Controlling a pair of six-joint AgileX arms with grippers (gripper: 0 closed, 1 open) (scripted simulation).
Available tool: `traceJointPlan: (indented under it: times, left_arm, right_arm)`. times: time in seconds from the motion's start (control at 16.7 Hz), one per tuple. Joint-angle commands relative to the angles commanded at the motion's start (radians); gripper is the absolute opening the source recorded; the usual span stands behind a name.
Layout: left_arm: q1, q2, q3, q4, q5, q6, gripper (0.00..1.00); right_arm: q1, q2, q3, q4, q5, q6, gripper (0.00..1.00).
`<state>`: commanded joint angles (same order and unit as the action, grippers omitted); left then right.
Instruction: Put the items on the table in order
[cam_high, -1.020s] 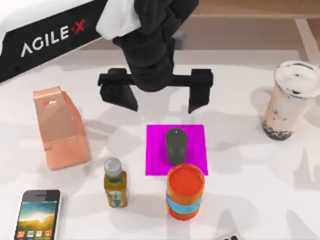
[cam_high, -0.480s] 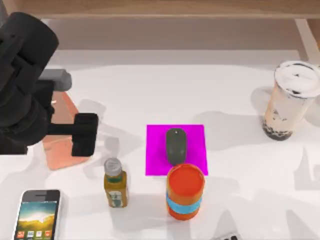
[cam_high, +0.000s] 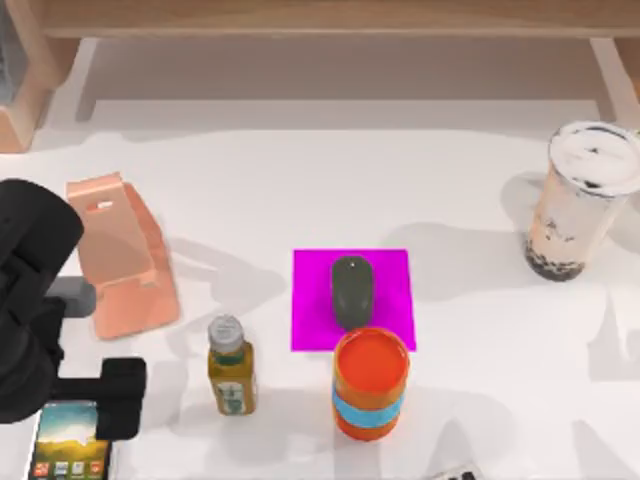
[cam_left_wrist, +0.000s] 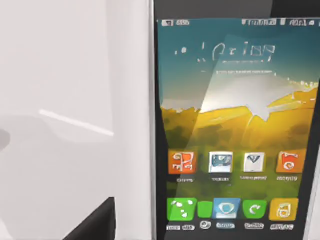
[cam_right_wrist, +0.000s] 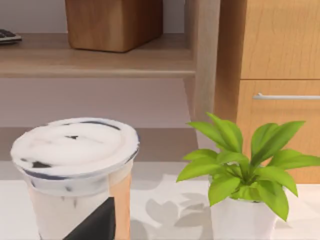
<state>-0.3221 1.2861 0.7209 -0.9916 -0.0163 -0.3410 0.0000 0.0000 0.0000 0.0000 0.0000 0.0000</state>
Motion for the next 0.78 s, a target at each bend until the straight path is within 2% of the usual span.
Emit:
traceJointPlan:
  times: [0.36,0.78]
  left_arm:
    - [-0.002,0.008,-0.005,0.011,0.000,-0.001,1.00]
    - [0.005,0.114,-0.120,0.233,0.000,0.007,1.00]
  right_arm:
    - [0.000,0.000,0.000,0.000,0.000,0.000,1.00]
    - [0.000,0.000,0.000,0.000,0.000,0.000,1.00]
